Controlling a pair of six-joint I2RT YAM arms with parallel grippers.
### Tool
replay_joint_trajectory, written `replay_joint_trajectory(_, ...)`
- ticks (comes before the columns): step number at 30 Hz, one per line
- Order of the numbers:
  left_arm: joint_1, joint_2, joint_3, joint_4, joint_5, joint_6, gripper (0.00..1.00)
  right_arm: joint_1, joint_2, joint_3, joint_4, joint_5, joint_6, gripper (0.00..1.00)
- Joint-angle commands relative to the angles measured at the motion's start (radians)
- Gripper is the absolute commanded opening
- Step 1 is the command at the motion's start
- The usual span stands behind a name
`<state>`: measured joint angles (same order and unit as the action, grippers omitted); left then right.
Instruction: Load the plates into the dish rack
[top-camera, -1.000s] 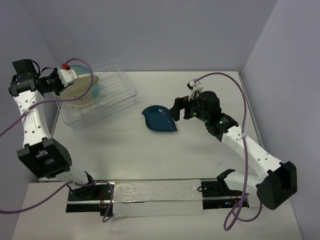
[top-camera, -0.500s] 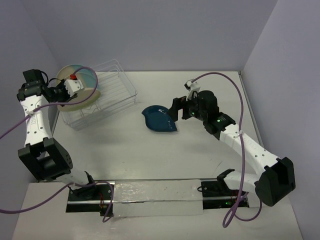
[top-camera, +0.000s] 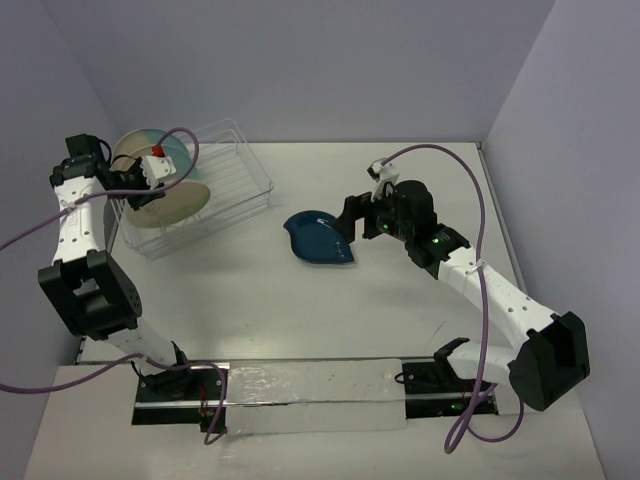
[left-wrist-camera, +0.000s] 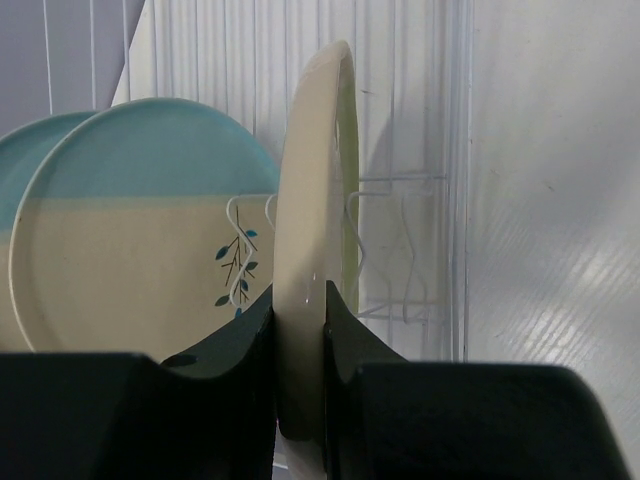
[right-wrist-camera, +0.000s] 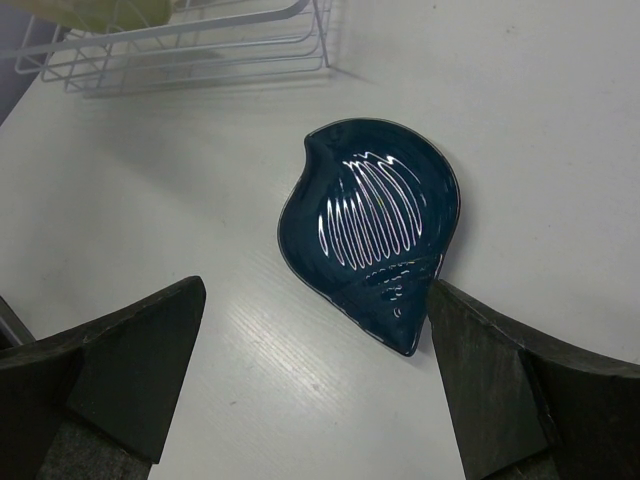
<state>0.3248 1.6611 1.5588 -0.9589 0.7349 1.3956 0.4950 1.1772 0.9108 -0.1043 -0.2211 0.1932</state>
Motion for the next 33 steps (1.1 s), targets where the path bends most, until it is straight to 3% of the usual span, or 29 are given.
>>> replay_joint_trajectory(1,-0.003,0.033,0.092,0.128,-0.016,0.074,0.0,0.004,0.018,0.053,0.041,0.005,-0.001,0.99)
replay_joint_trajectory(4,-0.004,0.065,0.094,0.192,-0.049,0.035,0.0,0.004,0.044,0.068,0.037,0.002,-0.005,0.99)
replay_joint_trajectory(8,-0.001,0.102,0.123,0.23,-0.051,-0.015,0.15,0.004,0.075,0.092,0.021,0.001,-0.01,0.99)
replay_joint_trajectory(11,-0.001,0.116,0.135,0.211,-0.049,0.005,0.43,0.004,0.084,0.101,0.018,0.004,-0.016,0.99)
replay_joint_trajectory(13,-0.001,0.129,0.146,0.21,-0.05,-0.005,0.55,0.004,0.089,0.106,0.017,0.001,-0.017,0.99)
replay_joint_trajectory(20,0.0,0.138,0.156,0.241,-0.075,-0.051,0.64,0.004,0.105,0.12,0.015,-0.011,-0.02,0.99)
replay_joint_trajectory(23,-0.001,0.124,0.153,0.297,-0.094,-0.103,0.73,0.004,0.108,0.124,0.015,-0.012,-0.022,0.99)
replay_joint_trajectory(25,0.0,0.115,0.157,0.363,-0.111,-0.177,0.77,0.004,0.112,0.127,0.015,-0.011,-0.023,0.99)
replay_joint_trajectory(27,-0.001,0.092,0.158,0.457,-0.142,-0.278,0.91,0.004,0.117,0.132,0.016,-0.008,-0.017,0.99)
replay_joint_trajectory(33,-0.003,0.025,0.168,0.645,-0.191,-0.538,0.97,0.004,0.124,0.129,0.023,0.018,-0.007,0.99)
